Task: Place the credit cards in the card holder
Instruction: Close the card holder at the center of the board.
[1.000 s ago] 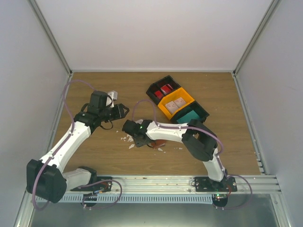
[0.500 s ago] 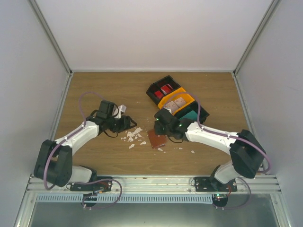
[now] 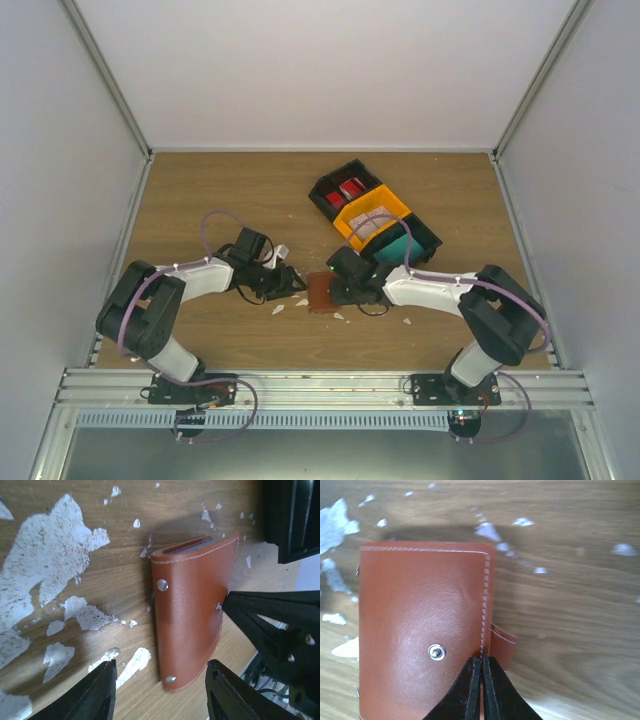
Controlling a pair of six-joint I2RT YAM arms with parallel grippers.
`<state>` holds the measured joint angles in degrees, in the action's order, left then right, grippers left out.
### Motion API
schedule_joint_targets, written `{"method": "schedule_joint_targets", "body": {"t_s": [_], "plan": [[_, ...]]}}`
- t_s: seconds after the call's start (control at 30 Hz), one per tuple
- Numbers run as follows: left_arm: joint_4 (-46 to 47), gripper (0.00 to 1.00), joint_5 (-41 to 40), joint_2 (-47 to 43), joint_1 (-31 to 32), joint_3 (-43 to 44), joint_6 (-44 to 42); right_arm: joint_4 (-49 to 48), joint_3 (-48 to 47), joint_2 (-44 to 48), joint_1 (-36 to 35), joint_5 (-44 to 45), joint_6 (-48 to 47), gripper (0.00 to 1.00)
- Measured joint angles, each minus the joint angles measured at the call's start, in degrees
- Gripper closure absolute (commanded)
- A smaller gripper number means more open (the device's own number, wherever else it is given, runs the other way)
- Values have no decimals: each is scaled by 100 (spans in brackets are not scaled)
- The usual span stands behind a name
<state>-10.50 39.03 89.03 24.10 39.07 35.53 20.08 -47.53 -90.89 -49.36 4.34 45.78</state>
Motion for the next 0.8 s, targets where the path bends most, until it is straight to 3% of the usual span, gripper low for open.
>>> {"method": "schedule_joint_targets", "body": {"t_s": [0.1,0.27,0.8], "plan": [[46,52,-11,190,92,4,-4,-199,-85,-151,-151,-212,-76,93],[-24,59,-133,448,138,157,-92,-503,-103,-179,-234,-485,-144,80],[-282,69,-544,553,175,382,-404,-111,162,229,-262,225,-367,67]]}}
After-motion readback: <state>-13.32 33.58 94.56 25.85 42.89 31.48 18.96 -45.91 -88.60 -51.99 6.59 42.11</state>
